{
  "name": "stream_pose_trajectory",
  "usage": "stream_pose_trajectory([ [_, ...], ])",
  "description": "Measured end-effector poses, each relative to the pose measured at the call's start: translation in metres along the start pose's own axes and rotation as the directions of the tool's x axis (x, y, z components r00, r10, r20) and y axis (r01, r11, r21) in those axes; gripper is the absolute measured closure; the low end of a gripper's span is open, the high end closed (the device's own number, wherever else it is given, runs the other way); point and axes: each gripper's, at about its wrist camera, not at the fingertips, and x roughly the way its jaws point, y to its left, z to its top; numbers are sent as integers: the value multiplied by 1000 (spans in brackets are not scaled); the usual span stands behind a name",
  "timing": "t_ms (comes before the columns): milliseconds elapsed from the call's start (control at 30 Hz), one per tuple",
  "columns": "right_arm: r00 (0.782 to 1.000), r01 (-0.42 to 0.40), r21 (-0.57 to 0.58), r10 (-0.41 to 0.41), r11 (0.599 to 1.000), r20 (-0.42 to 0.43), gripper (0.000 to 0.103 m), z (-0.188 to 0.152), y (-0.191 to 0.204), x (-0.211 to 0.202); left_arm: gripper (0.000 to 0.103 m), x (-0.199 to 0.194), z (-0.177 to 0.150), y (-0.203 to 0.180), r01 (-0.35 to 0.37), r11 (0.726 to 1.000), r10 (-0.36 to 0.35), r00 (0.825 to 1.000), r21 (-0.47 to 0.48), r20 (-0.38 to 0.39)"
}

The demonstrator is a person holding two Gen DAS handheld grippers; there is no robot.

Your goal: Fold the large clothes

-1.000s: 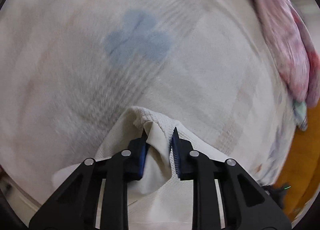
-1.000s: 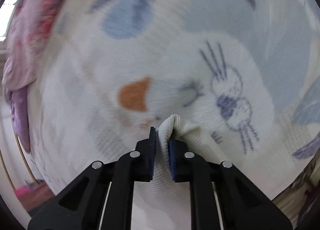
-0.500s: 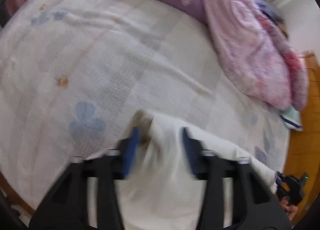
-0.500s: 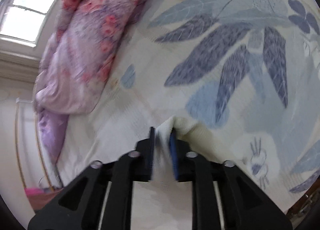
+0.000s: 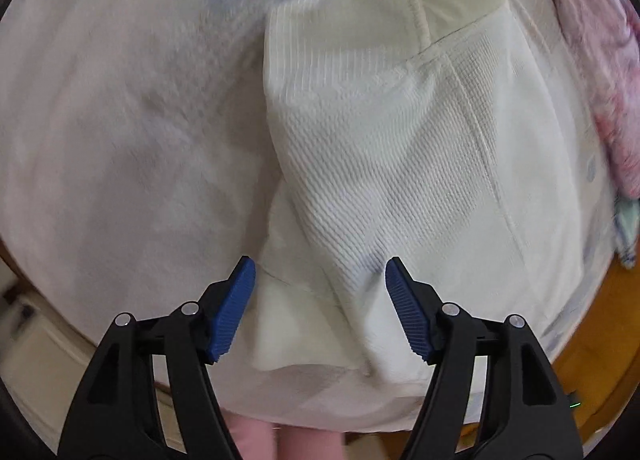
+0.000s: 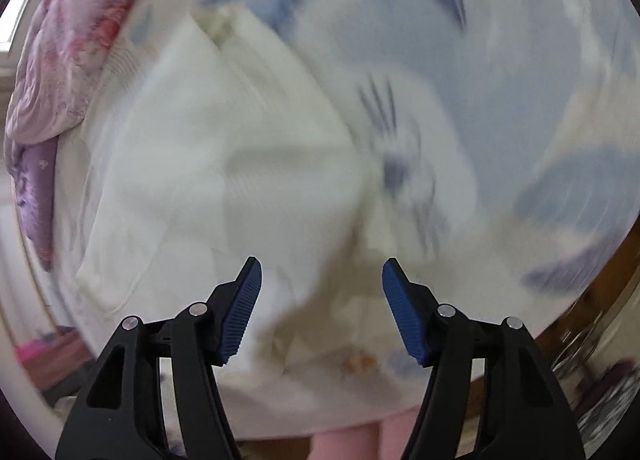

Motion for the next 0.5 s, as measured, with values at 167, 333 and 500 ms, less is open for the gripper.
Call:
stream_pose_trajectory([
  [167,994,-106,155,110,982,-17,42,-2,-14,17,88,-2,3,-8,-61,998,59,997,27,48],
  [333,979,-195,80,190,977,70,79,-1,15,8,100,-14,1,-25,-102,987,92,993,125,79],
  [500,994,-102,13,102,995,46,100,-6,23,9,101,-31,-23,-31,-137,967,109,985,216,137],
])
